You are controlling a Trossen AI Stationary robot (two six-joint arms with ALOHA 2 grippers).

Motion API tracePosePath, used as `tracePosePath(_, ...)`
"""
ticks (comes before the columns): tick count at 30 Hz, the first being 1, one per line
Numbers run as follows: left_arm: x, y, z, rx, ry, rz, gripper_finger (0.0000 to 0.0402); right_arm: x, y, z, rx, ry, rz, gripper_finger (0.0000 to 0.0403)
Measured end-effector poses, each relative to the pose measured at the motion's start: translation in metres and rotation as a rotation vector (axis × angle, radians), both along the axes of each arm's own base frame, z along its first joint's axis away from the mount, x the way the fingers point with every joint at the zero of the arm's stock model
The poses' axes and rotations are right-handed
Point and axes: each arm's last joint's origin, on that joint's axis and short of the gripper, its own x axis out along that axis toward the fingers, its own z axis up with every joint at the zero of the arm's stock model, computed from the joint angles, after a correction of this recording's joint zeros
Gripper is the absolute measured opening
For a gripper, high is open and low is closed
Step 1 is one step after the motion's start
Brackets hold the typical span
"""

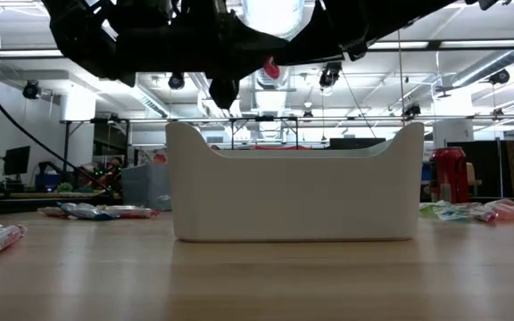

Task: Sort candy
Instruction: Put the red gummy into the black bin

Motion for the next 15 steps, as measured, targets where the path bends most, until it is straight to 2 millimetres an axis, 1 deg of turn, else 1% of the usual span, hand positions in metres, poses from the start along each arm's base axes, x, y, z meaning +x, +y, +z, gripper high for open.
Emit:
tracePosePath(4,-0.014,0.020,0.009,0.033,0.139,0.067,0.0004,-0.006,-0.002,0.010,0.041,-0.037,-0.034,0.0122)
tracePosePath(7,-0.033,0.040,0.019,0.079,0.266,0.163,0.0004,-0.010,-0.004,0.014,0.070,-0.038,-0.043,0.0124)
tracePosePath(10,-0.056,0.063,0.029,0.159,0.464,0.389,0.0003,-0.011,-0.004,0.015,0.084,-0.040,-0.047,0.0125)
tracePosePath(12,-0.073,0.080,0.031,0.222,0.636,0.565,0.0003,-0.011,-0.004,0.015,0.085,-0.042,-0.047,0.0125)
tracePosePath(15,-0.097,0.109,0.033,0.249,0.811,0.799,0.0003,-0.010,-0.004,0.013,0.081,-0.033,-0.047,0.0125)
